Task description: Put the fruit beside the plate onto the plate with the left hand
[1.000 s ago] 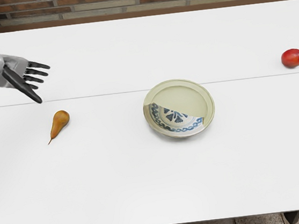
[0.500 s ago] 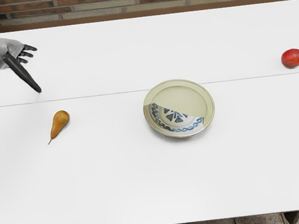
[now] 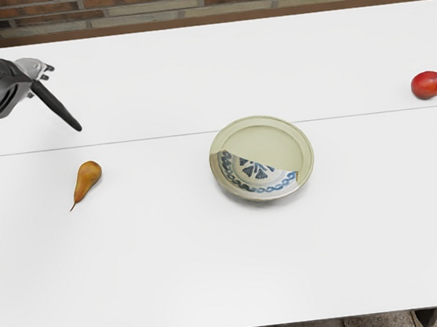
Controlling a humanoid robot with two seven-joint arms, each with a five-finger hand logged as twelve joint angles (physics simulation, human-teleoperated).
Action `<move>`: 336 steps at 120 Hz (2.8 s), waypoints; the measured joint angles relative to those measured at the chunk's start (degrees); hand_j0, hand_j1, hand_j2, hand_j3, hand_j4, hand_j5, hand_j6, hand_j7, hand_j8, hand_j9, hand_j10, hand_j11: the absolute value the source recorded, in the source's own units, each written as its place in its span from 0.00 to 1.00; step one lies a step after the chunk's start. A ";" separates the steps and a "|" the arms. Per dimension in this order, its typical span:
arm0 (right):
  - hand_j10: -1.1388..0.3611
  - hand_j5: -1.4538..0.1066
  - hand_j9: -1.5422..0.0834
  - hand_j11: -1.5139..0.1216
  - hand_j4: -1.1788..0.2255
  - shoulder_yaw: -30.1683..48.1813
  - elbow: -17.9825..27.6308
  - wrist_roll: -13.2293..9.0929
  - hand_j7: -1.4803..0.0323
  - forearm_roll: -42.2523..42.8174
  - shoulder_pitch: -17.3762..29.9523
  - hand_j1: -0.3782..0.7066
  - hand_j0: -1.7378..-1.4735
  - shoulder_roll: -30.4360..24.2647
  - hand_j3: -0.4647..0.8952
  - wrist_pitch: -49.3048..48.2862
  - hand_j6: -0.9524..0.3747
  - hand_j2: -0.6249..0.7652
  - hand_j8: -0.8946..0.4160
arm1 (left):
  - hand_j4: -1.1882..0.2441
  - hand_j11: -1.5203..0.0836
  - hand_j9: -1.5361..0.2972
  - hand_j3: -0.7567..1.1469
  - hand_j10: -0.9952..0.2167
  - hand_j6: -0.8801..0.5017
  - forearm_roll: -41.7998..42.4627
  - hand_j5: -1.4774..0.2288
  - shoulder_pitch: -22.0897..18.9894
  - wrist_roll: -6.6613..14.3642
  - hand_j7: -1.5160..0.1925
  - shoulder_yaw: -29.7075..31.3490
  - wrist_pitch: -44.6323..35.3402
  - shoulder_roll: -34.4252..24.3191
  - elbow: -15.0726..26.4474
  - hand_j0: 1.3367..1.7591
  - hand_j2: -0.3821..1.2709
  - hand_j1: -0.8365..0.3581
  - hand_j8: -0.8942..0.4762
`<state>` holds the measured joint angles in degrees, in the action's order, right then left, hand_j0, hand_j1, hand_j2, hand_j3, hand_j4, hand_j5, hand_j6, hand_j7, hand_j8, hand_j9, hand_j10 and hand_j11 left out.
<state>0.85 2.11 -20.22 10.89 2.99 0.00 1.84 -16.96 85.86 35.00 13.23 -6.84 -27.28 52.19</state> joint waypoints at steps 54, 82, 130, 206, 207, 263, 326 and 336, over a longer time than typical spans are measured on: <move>0.76 0.93 0.95 0.93 0.84 0.01 0.00 -0.01 0.98 0.00 0.00 0.03 0.30 0.00 0.34 0.00 0.72 0.45 0.68 | 0.82 0.94 0.83 0.40 0.81 0.62 6.22 0.85 1.64 0.00 0.88 9.50 -4.01 5.82 0.97 0.76 0.23 0.98 0.64; 0.76 0.93 0.95 0.93 0.84 0.03 0.00 0.00 0.98 0.00 0.00 0.03 0.30 0.00 0.34 0.00 0.72 0.45 0.68 | 0.82 0.94 0.83 0.40 0.81 0.62 6.27 0.85 1.76 0.00 0.88 13.89 -9.07 10.07 1.37 0.76 0.23 0.98 0.64; 0.76 0.93 0.95 0.93 0.84 0.01 0.00 0.00 0.98 0.00 0.00 0.03 0.30 0.00 0.34 0.00 0.72 0.45 0.68 | 0.82 0.94 0.83 0.40 0.81 0.62 8.21 0.85 2.38 0.00 0.88 15.55 -20.72 11.03 8.14 0.76 0.23 0.98 0.64; 0.76 0.93 0.95 0.93 0.84 0.00 0.00 -0.01 0.98 0.00 0.00 0.03 0.30 0.00 0.34 0.00 0.72 0.45 0.68 | 0.82 0.94 0.83 0.40 0.81 0.62 17.47 0.85 5.33 0.00 0.88 22.44 -23.36 10.71 13.60 0.76 0.23 0.98 0.64; 0.76 0.93 0.95 0.93 0.84 0.00 0.00 -0.01 0.98 0.00 0.00 0.03 0.30 0.00 0.34 0.00 0.72 0.45 0.68 | 0.82 0.94 0.83 0.40 0.81 0.62 17.63 0.85 5.35 0.00 0.88 22.48 -23.36 10.69 13.72 0.76 0.23 0.98 0.64; 0.76 0.93 0.95 0.93 0.84 0.03 0.00 0.00 0.98 0.00 0.00 0.03 0.30 0.00 0.34 0.00 0.72 0.45 0.68 | 0.77 0.88 0.78 0.40 0.75 0.58 20.23 0.80 5.80 0.00 0.82 24.12 -27.93 11.23 17.00 0.76 0.24 0.91 0.59; 0.76 0.93 0.95 0.93 0.84 0.02 0.00 0.00 0.98 0.00 0.00 0.03 0.30 0.00 0.34 0.00 0.72 0.45 0.68 | 0.61 0.69 0.61 0.40 0.56 0.41 19.56 0.63 6.25 0.00 0.65 26.84 -28.16 14.62 16.96 0.76 0.27 0.68 0.42; 0.76 0.93 0.95 0.93 0.84 0.03 0.00 0.00 0.98 0.00 0.00 0.03 0.30 0.00 0.34 0.00 0.72 0.45 0.68 | 0.60 0.69 0.61 0.40 0.55 0.40 19.40 0.62 6.25 0.00 0.64 27.43 -28.16 15.29 16.88 0.76 0.27 0.67 0.42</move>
<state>0.88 2.11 -20.22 10.89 2.99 0.00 1.84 2.43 92.11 35.00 40.66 -35.00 -11.98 69.07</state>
